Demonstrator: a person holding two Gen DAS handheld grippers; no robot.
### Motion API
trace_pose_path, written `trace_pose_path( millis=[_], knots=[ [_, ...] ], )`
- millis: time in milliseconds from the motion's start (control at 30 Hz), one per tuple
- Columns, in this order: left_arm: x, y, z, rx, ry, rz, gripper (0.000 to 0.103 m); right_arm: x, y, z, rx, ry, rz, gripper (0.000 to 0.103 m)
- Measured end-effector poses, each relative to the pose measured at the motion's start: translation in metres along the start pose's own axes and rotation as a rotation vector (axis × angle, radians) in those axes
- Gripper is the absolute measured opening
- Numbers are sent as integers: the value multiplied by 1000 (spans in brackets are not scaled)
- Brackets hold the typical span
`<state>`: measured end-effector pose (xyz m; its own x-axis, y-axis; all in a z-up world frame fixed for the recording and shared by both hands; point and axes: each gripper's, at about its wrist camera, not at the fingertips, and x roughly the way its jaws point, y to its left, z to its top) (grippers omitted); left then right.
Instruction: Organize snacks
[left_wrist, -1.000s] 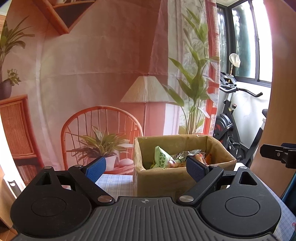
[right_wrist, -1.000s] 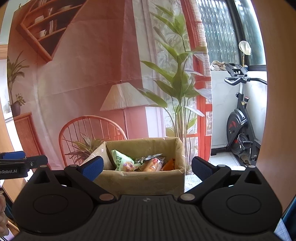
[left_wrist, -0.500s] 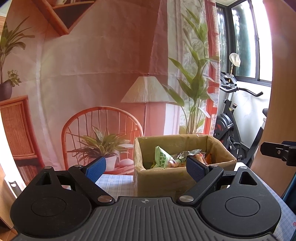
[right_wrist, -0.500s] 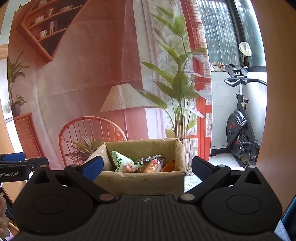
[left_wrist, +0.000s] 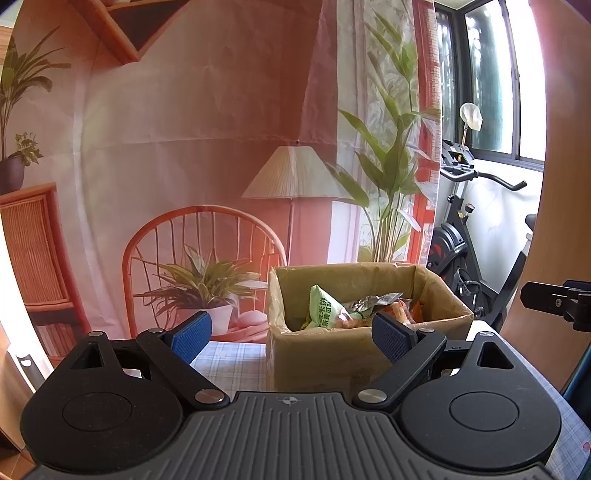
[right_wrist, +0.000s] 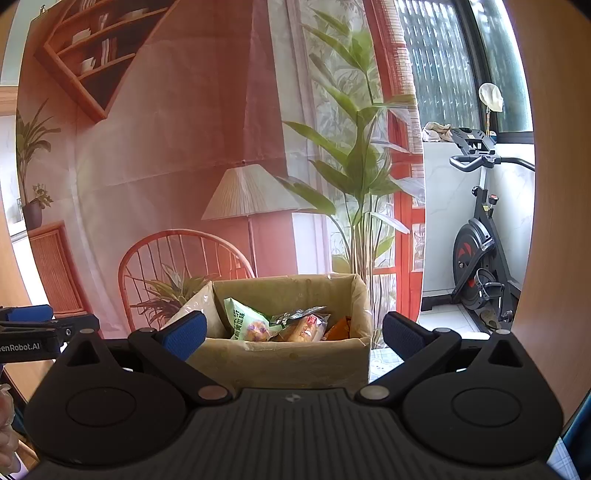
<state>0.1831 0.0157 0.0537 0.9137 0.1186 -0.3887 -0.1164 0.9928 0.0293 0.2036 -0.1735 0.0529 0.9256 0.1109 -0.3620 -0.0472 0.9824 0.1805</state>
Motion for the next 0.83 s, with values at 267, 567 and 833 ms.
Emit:
trace_pose_path(
  millis=[267, 567, 833],
  knots=[
    [1, 0, 0, -4, 5, -1, 95, 0, 0, 0, 0, 0, 0, 103],
    [1, 1, -2, -9, 8, -4, 95, -1, 0, -1, 0, 1, -1, 103],
    [1, 2, -3, -18, 9, -6, 95, -1, 0, -3, -2, 3, 0, 103]
  ],
)
